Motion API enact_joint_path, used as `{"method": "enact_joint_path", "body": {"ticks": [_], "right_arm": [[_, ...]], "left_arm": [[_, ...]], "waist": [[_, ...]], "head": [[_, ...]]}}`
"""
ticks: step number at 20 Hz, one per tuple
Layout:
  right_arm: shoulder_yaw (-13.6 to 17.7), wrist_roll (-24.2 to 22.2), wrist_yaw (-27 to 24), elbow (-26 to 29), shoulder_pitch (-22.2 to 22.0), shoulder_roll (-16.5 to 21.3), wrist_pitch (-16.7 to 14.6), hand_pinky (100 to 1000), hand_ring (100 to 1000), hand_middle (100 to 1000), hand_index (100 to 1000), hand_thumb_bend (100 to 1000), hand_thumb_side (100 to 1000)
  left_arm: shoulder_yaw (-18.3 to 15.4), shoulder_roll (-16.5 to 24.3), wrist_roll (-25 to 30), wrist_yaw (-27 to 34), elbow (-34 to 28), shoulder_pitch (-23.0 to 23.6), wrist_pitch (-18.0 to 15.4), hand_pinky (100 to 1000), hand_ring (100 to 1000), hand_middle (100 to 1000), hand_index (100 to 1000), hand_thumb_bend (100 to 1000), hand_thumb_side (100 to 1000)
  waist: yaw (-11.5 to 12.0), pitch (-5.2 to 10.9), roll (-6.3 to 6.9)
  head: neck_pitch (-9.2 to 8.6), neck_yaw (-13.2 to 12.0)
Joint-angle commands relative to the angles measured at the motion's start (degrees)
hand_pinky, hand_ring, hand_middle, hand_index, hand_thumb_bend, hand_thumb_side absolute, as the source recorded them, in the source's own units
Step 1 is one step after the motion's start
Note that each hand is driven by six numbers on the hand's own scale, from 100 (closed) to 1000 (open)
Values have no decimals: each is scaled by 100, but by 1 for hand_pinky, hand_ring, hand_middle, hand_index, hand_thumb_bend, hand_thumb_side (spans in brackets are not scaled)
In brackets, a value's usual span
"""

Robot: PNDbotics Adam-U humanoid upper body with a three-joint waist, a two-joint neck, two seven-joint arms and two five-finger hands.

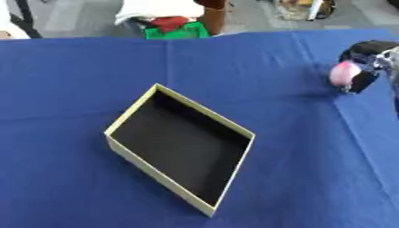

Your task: Pick up objects on the table and place them in the box.

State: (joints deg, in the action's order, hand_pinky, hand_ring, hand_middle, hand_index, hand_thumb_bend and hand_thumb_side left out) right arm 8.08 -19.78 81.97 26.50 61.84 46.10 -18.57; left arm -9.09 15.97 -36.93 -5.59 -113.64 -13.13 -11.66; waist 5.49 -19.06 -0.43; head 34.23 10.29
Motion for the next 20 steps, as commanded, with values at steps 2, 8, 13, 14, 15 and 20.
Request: {"method": "enact_joint_path", "body": {"ticks": [2,8,13,14,15,20], "right_arm": [[52,-143,-114,75,149,139,2,829,746,528,689,215,329],[128,-284,-256,264,175,123,12,782,659,428,566,195,286],[291,-267,-508,772,157,118,-61,755,639,425,569,156,232],[320,-282,-576,901,144,122,-89,750,637,426,570,152,229],[345,-302,-665,1034,126,127,-132,728,633,438,579,129,204],[389,-343,-1325,1680,-74,211,-312,606,644,522,666,100,100]], "left_arm": [[-9,59,45,8,-95,-34,-6,741,632,702,687,540,943],[-13,56,64,3,-95,-34,3,741,632,703,687,538,943],[-22,60,55,-3,-95,-37,2,741,633,704,689,538,941],[-25,59,52,-4,-95,-37,1,741,633,704,689,538,941],[-27,59,48,-5,-95,-38,0,741,633,704,689,538,941],[-37,60,33,-8,-95,-41,-4,741,634,704,692,537,938]], "waist": [[-8,104,-7],[-17,115,-26],[-25,135,-36],[-28,139,-38],[-32,143,-41],[-56,163,-65]], "head": [[-38,21],[-29,23],[-34,21],[-35,22],[-36,21],[-45,15]]}}
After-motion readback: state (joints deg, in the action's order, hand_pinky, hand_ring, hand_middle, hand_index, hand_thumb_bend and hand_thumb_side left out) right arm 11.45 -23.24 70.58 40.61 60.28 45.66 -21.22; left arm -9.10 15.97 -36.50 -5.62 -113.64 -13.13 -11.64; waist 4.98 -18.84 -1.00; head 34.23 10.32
